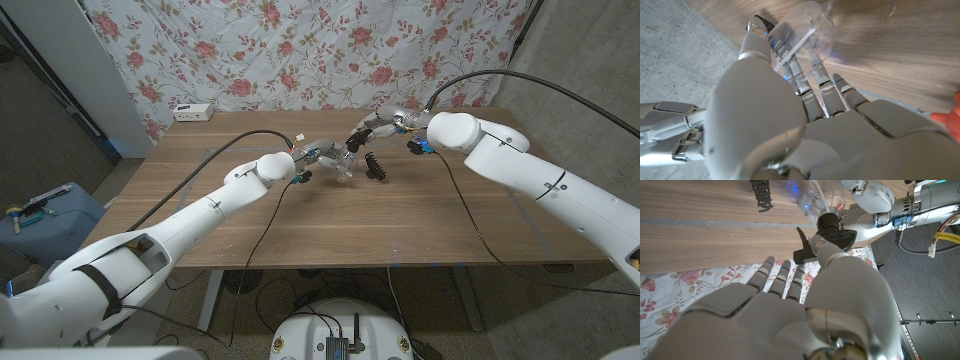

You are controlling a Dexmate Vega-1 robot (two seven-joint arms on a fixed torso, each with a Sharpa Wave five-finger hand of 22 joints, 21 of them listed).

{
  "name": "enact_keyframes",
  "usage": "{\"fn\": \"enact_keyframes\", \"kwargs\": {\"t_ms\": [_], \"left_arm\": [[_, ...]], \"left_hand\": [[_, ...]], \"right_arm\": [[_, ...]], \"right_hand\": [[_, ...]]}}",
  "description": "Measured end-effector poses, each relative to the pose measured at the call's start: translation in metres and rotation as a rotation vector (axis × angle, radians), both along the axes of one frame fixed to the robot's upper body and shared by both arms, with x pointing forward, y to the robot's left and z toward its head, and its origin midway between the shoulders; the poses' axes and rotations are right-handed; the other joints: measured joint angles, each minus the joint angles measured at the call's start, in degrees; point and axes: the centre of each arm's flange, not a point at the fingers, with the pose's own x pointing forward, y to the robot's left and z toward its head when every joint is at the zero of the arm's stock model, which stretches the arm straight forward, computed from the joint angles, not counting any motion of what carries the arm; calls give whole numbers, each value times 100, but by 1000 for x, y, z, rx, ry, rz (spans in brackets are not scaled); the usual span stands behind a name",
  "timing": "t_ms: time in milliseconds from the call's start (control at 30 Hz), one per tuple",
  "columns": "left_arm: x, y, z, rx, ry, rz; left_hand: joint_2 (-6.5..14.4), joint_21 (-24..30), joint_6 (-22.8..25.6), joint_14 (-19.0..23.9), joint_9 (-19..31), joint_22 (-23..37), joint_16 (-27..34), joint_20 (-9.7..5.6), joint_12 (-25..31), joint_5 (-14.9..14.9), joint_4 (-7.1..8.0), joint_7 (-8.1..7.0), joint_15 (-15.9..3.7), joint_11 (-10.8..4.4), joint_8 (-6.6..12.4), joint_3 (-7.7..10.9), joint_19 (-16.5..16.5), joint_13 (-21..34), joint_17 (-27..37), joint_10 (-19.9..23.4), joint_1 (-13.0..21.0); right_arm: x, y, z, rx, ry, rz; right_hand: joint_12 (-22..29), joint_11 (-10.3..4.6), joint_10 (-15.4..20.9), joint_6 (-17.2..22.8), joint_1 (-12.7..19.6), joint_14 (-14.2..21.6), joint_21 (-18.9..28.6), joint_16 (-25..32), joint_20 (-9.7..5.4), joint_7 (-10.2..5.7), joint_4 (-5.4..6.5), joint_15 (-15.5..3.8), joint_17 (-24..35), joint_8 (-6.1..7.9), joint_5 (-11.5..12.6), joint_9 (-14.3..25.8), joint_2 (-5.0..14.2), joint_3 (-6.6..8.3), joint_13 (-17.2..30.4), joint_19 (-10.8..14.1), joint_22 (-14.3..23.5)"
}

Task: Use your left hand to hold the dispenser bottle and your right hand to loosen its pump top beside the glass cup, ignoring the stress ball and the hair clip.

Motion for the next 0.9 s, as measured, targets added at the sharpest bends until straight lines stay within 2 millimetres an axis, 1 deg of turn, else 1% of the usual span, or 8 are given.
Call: {"fn": "enact_keyframes", "kwargs": {"t_ms": [100, 367, 467, 567, 600, 667, 800, 900], "left_arm": [[1, 1, 0, -1, -6, 2], [2, 2, 0, -9, -18, 4], [2, 2, 0, -11, -22, 5], [2, 1, 0, -15, -28, 6], [2, 1, 0, -17, -31, 6], [2, 1, 0, -19, -34, 6], [2, 1, 0, -26, -46, 9], [2, 1, -1, -31, -56, 12]], "left_hand": [[0, 0, 0, 0, 0, 0, -1, 0, -1, 0, 0, 0, 0, 8, -1, 0, 0, 8, 1, 11, 0], [0, 0, 0, 13, 0, 0, -17, 0, -27, 0, 0, 0, 12, 1, -13, 0, 0, 13, 5, 19, 0], [0, 0, 1, 13, 0, 0, -18, 0, -46, 0, -6, -1, 12, 1, -16, 6, 0, 15, 4, 19, 0], [0, 0, 1, 21, 0, 0, -19, 22, -46, 0, -24, -1, 20, 1, -20, 24, -22, 45, 4, 19, 0], [0, 0, 1, 21, 0, 0, -20, 30, -47, 0, -24, -1, 20, 0, -21, 24, -30, 45, 4, 19, 0], [0, 0, 1, 22, 0, 0, -35, 31, -48, 0, -24, -1, 20, 0, -22, 24, -31, 45, 4, 19, 0], [0, 0, 3, 22, 0, 0, -33, 31, -64, 0, -24, -3, 20, 0, -5, 24, -31, 45, 3, 19, 0], [0, 0, 4, 22, 0, 0, -16, 31, -55, -1, -24, -4, 20, 1, 2, 24, -31, 45, 1, 20, 0]], "right_arm": [[-1, -1, 2, -1, 0, -2], [-4, -3, 6, 2, 2, 0], [-6, -4, 8, 7, 2, 4], [-7, -6, 8, 15, 6, 10], [-8, -6, 9, 18, 5, 11], [-9, -7, 10, 23, 2, 12], [-14, -9, 11, 39, -9, 13], [-17, -10, 12, 52, -18, 9]], "right_hand": [[-22, -6, -56, -212, 28, -13, 0, 0, 34, 12, 25, 13, 0, -117, 0, 0, -30, -71, 0, -35, 0], [-128, 127, -274, -837, 54, -134, 0, 0, 65, 19, 39, 71, 0, -407, 0, -27, -119, -196, 22, -65, 0], [-191, 178, -404, -1219, -41, -226, 0, -10, 102, 9, 95, 119, 0, -504, -27, -27, -221, -336, 27, -101, 7], [-191, 282, -500, -1553, -266, -272, 0, -46, 168, 24, 184, 166, -1, -504, -50, -19, -393, -528, 50, -126, 15], [-191, 361, -479, -1623, -376, -287, 0, -46, 168, 31, 224, 184, -1, -504, -50, -13, -420, -569, 54, -126, 15], [-191, 442, -477, -1707, -527, -269, 0, -46, 190, 35, 271, 212, -1, -504, -50, -10, -473, -651, 54, -103, 15], [-191, 567, -439, -1762, -870, -263, 0, -46, 240, 75, 364, 270, 23, -474, -50, -10, -594, -822, 54, -53, 15], [-184, 636, -386, -1672, -1124, -233, 0, -46, 281, 207, 434, 299, 28, -456, -50, -10, -677, -941, 53, -12, 14]]}}
